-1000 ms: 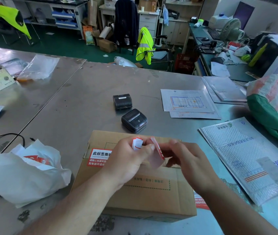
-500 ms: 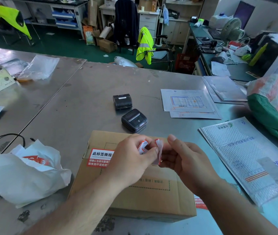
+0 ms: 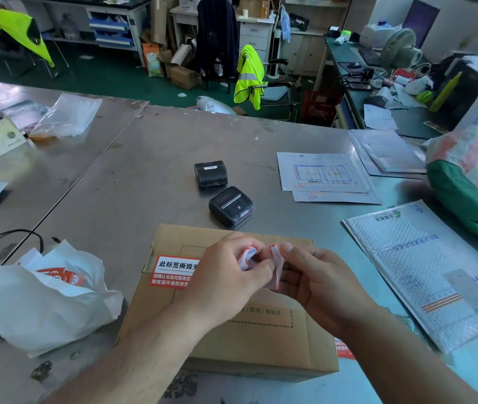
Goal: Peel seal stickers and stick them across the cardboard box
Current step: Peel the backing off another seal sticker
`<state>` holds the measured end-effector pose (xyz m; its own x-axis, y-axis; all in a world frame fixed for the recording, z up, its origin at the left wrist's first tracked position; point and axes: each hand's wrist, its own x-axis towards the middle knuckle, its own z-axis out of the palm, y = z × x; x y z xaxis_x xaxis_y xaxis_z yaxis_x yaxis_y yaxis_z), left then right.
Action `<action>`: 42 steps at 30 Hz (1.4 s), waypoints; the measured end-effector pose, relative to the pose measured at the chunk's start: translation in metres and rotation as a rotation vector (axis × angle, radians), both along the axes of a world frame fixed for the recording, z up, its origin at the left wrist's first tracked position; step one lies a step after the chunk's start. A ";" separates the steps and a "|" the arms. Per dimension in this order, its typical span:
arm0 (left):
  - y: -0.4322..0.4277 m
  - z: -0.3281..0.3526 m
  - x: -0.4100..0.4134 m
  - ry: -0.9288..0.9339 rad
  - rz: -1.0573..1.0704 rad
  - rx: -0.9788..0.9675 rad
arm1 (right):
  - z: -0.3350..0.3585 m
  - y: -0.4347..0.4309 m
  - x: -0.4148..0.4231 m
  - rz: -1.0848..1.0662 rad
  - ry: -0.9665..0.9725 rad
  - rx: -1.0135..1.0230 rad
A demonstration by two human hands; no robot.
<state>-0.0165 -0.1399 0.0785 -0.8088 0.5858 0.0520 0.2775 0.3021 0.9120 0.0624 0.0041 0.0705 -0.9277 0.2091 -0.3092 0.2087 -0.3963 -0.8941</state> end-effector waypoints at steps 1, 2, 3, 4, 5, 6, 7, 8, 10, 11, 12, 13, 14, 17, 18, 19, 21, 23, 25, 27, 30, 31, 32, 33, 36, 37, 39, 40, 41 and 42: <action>0.000 -0.001 0.000 -0.001 -0.008 -0.002 | 0.000 0.000 0.000 0.003 -0.004 0.002; -0.001 -0.002 0.000 -0.005 -0.012 0.001 | -0.001 0.000 0.000 0.007 -0.008 0.006; -0.001 -0.002 -0.001 -0.016 -0.016 0.009 | -0.002 0.001 0.000 0.007 -0.008 0.007; -0.002 -0.002 -0.001 -0.032 -0.024 0.015 | -0.003 0.002 0.000 0.000 -0.010 0.005; -0.002 -0.002 -0.001 -0.055 -0.036 0.019 | -0.003 0.002 0.000 -0.008 -0.014 0.006; -0.003 -0.003 -0.001 -0.081 -0.050 0.022 | -0.004 0.002 0.000 -0.015 -0.016 0.007; -0.003 -0.005 -0.002 -0.112 -0.061 0.029 | -0.005 0.003 -0.001 -0.019 -0.017 0.010; -0.004 -0.006 -0.002 -0.146 -0.068 0.038 | -0.006 0.003 -0.001 -0.023 -0.019 0.016; -0.006 -0.008 -0.003 -0.203 -0.080 0.061 | -0.009 0.004 -0.001 -0.031 -0.019 0.034; -0.006 -0.009 -0.002 -0.227 -0.090 0.079 | -0.011 0.005 -0.001 -0.034 -0.021 0.043; -0.007 -0.009 -0.002 -0.260 -0.094 0.102 | -0.013 0.006 -0.001 -0.037 -0.025 0.049; -0.008 -0.010 -0.002 -0.306 -0.092 0.139 | -0.014 0.006 -0.001 -0.046 -0.034 0.052; -0.009 -0.009 -0.002 -0.363 -0.079 0.175 | -0.014 0.006 -0.001 -0.061 -0.046 0.053; -0.014 -0.012 -0.006 -0.511 -0.021 0.263 | -0.011 0.008 -0.002 -0.119 -0.070 0.036; -0.016 -0.013 -0.009 -0.546 0.006 0.282 | -0.010 0.009 -0.002 -0.139 -0.068 0.029; -0.019 -0.015 -0.011 -0.580 0.032 0.306 | -0.009 0.009 -0.002 -0.155 -0.059 0.018; -0.022 -0.016 -0.014 -0.637 0.070 0.338 | -0.004 0.008 -0.002 -0.169 -0.043 -0.004; -0.026 -0.018 -0.016 -0.659 0.068 0.356 | -0.003 0.007 -0.002 -0.163 -0.027 0.007; -0.026 -0.020 -0.015 -0.635 0.052 0.339 | -0.003 0.003 -0.002 -0.143 -0.013 0.061; -0.024 -0.022 -0.011 -0.603 0.036 0.307 | -0.004 -0.002 -0.002 -0.125 -0.003 0.134; -0.022 -0.019 -0.004 -0.603 -0.022 0.320 | -0.002 -0.012 -0.002 -0.100 -0.005 0.203; -0.023 -0.019 -0.005 -0.601 -0.066 0.335 | -0.001 -0.014 -0.002 -0.087 -0.002 0.204; -0.023 -0.020 -0.005 -0.585 -0.099 0.343 | 0.001 -0.016 -0.002 -0.076 0.002 0.201; -0.023 -0.019 -0.005 -0.557 -0.112 0.346 | 0.002 -0.017 -0.001 -0.069 0.006 0.194; -0.024 -0.018 -0.005 -0.494 -0.073 0.306 | 0.006 -0.019 0.000 -0.054 0.017 0.168; -0.024 -0.019 -0.006 -0.482 -0.047 0.306 | 0.006 -0.019 0.001 -0.056 0.021 0.163; -0.025 -0.020 -0.006 -0.509 -0.012 0.332 | 0.006 -0.018 0.000 -0.071 0.023 0.136; -0.026 -0.019 -0.005 -0.535 0.015 0.356 | 0.006 -0.017 0.000 -0.083 0.018 0.116; -0.027 -0.018 -0.006 -0.553 0.056 0.388 | 0.005 -0.016 0.000 -0.090 0.010 0.096; -0.029 -0.014 -0.006 -0.571 0.103 0.415 | 0.005 -0.015 0.000 -0.093 0.002 0.082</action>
